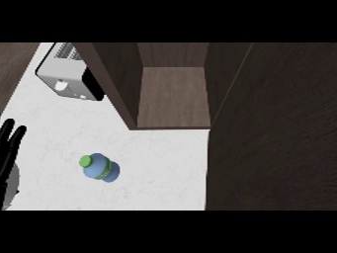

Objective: Pick up the bottled water, place it into the cabinet and close the cabinet

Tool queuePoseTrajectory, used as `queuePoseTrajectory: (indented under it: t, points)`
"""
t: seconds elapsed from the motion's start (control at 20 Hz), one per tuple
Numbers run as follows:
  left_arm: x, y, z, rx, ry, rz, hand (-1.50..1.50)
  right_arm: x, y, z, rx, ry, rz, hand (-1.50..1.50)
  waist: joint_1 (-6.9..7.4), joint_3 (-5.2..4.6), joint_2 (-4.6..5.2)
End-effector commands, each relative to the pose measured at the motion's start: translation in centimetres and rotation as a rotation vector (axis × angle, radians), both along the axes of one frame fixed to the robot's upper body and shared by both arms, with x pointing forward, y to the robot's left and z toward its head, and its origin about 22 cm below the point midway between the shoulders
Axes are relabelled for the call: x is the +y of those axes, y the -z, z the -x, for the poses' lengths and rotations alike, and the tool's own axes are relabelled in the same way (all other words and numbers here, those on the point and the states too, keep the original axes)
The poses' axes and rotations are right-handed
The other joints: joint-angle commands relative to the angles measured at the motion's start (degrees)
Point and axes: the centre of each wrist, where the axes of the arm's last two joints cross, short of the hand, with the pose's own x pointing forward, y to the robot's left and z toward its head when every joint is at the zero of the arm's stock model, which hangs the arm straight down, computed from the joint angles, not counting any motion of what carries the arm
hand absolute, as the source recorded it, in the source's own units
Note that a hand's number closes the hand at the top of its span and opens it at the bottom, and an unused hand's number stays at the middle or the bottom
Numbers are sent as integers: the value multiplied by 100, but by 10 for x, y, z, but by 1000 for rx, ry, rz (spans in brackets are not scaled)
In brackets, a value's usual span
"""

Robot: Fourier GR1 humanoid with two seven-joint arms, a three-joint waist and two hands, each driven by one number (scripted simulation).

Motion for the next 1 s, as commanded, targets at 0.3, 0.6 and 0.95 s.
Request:
queuePoseTrajectory:
  t: [0.3, 0.6, 0.95]
  points:
    - [11, 42, -7, 124, -40, 26, -150, 2, -25, 40, -28, -5, 10, -150, -20, -4, 1]
    - [31, 102, -20, 245, -17, 47, -150, 1, -26, 52, -41, -10, -2, -150, -130, -10, -9]
    - [23, 157, -25, 297, -20, 139, -150, 3, -26, 63, -15, 5, -4, -150, -99, -9, -7]
